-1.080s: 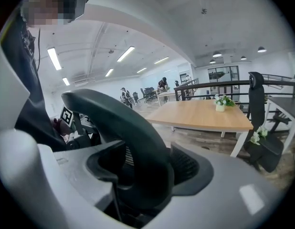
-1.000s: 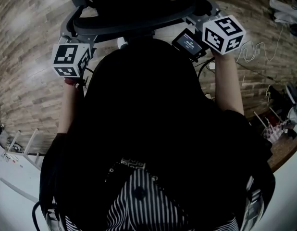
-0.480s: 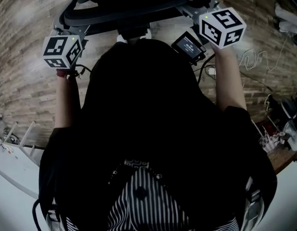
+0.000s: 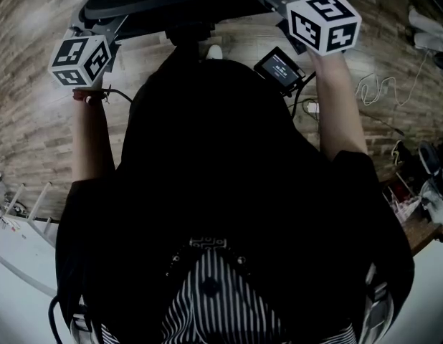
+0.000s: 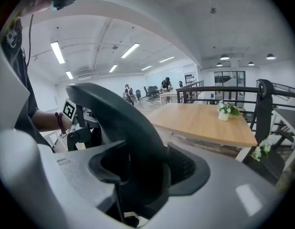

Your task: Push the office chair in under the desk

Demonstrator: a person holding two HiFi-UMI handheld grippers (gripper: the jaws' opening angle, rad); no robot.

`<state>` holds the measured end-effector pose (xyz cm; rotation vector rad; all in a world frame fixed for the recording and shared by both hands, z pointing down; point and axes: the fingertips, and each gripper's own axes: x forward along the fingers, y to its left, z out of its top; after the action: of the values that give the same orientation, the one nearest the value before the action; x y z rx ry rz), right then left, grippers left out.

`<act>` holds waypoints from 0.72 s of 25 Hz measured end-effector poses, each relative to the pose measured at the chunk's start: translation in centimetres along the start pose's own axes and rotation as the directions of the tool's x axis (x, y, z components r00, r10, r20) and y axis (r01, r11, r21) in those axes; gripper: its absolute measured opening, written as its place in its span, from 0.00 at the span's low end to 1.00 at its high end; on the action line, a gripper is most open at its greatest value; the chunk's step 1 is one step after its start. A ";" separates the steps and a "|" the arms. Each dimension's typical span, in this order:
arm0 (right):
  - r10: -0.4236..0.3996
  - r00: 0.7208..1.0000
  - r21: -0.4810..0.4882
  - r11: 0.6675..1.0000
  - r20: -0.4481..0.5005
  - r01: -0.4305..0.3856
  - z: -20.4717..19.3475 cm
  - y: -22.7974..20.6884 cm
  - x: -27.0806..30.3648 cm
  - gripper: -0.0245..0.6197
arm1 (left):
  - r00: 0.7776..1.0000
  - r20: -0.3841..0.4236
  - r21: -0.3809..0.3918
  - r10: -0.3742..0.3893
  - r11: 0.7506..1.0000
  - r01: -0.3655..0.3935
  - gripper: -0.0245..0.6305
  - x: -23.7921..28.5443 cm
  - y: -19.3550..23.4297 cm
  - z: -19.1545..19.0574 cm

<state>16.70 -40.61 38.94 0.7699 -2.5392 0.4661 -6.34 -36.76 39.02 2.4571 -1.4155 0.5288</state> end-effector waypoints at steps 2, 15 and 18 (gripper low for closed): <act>0.000 1.000 0.003 1.000 0.002 0.000 0.7 -0.6 0.8 0.43 | 1.000 0.016 -0.005 0.006 1.000 -0.005 0.63 0.5 1.0 0.4; -0.024 0.999 0.040 0.999 -0.029 0.025 5.1 -5.6 8.7 0.43 | 0.998 0.024 -0.036 -0.049 0.998 0.050 0.63 7.0 10.0 2.3; -0.045 0.999 0.046 0.998 -0.022 0.046 5.7 -5.9 8.8 0.43 | 0.997 0.046 -0.025 -0.065 0.998 0.066 0.63 7.4 10.6 3.0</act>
<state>11.78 -51.57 39.60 0.8339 -2.4940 0.5172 -11.65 -48.88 39.92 2.4998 -1.3447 0.4408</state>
